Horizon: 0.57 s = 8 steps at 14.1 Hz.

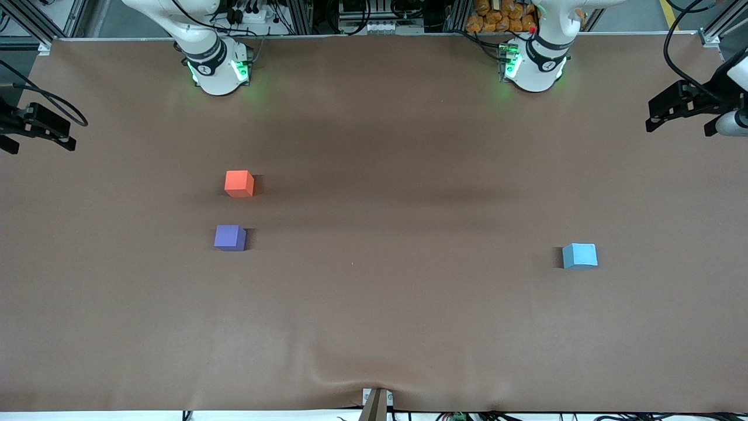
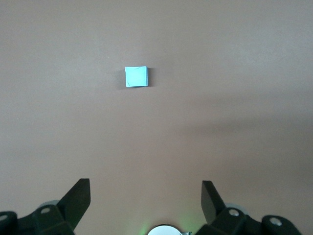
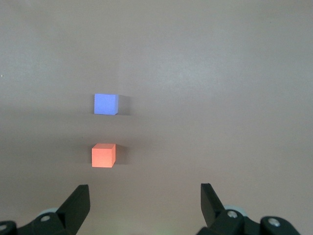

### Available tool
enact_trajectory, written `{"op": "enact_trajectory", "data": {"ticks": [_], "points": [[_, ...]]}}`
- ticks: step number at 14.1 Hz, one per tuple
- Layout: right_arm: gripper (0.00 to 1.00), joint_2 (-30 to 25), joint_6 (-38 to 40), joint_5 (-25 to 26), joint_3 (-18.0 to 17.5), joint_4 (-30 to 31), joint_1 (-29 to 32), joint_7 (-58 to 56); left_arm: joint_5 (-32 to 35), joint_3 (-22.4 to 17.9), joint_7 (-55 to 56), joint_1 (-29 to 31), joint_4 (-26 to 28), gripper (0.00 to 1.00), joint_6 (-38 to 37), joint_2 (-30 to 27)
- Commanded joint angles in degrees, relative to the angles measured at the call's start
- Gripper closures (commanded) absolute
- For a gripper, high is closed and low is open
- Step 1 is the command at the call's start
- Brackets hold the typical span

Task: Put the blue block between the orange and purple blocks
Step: 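Move the left gripper down toward the light-blue cube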

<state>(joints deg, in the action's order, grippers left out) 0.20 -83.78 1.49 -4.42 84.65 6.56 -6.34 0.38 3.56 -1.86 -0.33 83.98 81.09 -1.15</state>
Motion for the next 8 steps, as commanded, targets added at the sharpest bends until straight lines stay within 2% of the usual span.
{"op": "enact_trajectory", "data": {"ticks": [1,8], "points": [[0.00,0.3,0.7,-0.1,-0.4,-1.0,0.3,0.3,-0.6,0.2,0.8,0.2,-1.2,0.00,-1.1,0.4],[0.00,0.3,0.7,-0.1,-0.4,-1.0,0.2,0.3,-0.2,0.0,1.0,0.2,-0.8,0.00,-1.1,1.6]]}}
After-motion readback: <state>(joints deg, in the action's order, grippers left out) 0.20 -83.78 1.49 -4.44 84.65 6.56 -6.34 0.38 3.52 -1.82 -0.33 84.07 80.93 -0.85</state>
